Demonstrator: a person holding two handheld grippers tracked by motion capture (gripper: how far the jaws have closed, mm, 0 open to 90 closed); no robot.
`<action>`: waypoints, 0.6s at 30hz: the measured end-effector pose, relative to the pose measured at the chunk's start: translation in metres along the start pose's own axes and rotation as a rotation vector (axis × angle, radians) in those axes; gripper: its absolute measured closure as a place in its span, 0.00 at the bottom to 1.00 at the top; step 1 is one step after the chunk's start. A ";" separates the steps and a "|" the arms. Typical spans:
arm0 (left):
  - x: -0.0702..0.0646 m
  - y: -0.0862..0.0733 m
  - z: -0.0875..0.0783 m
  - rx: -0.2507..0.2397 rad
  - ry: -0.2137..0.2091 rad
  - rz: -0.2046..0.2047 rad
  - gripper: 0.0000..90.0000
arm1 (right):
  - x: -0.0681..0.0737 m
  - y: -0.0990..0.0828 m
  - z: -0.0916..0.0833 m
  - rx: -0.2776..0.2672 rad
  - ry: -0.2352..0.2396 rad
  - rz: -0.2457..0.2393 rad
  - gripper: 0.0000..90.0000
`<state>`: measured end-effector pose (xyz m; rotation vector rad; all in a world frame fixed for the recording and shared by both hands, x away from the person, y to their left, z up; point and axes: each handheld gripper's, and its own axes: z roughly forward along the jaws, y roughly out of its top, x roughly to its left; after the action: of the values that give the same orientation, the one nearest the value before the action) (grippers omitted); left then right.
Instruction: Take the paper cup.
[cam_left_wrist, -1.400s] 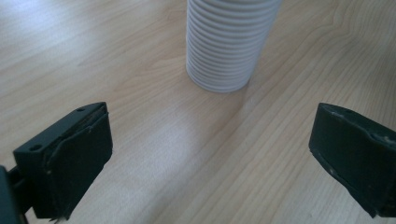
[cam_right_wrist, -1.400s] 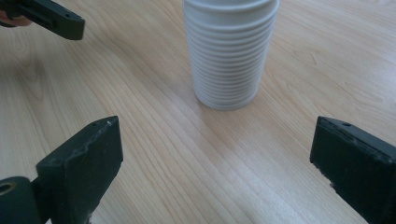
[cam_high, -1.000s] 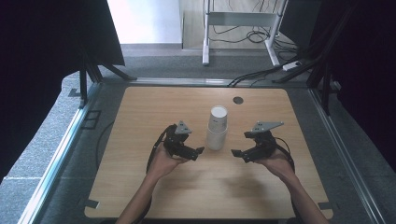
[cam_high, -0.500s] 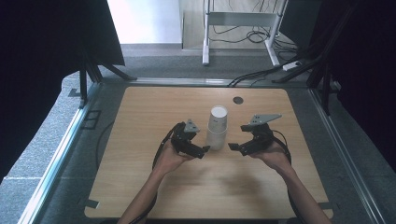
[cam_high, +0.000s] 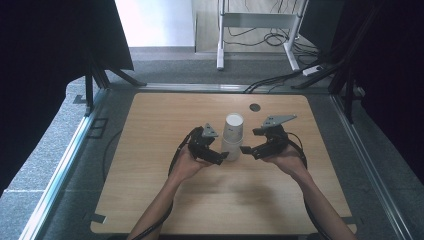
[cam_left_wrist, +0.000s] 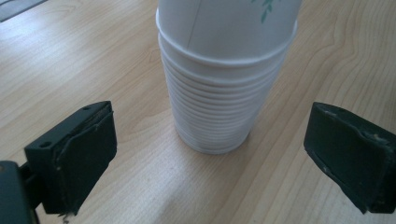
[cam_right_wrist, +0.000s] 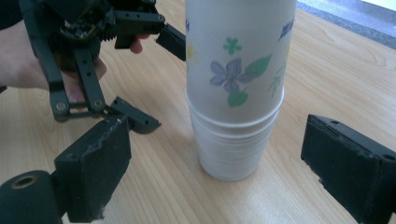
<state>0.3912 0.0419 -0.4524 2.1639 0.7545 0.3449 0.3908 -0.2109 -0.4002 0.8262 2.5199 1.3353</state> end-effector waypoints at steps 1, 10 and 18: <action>0.000 0.001 0.001 0.000 -0.002 0.001 0.03 | 0.000 0.001 0.001 0.000 0.000 0.003 0.11; 0.002 0.007 0.007 -0.018 -0.012 -0.001 0.04 | -0.003 0.014 0.005 -0.002 -0.001 0.009 0.15; 0.001 0.013 0.015 -0.025 -0.013 0.002 0.06 | -0.006 0.023 0.008 -0.007 -0.002 0.013 0.16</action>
<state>0.4042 0.0273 -0.4519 2.1414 0.7368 0.3393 0.4082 -0.1987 -0.3873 0.8437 2.5109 1.3454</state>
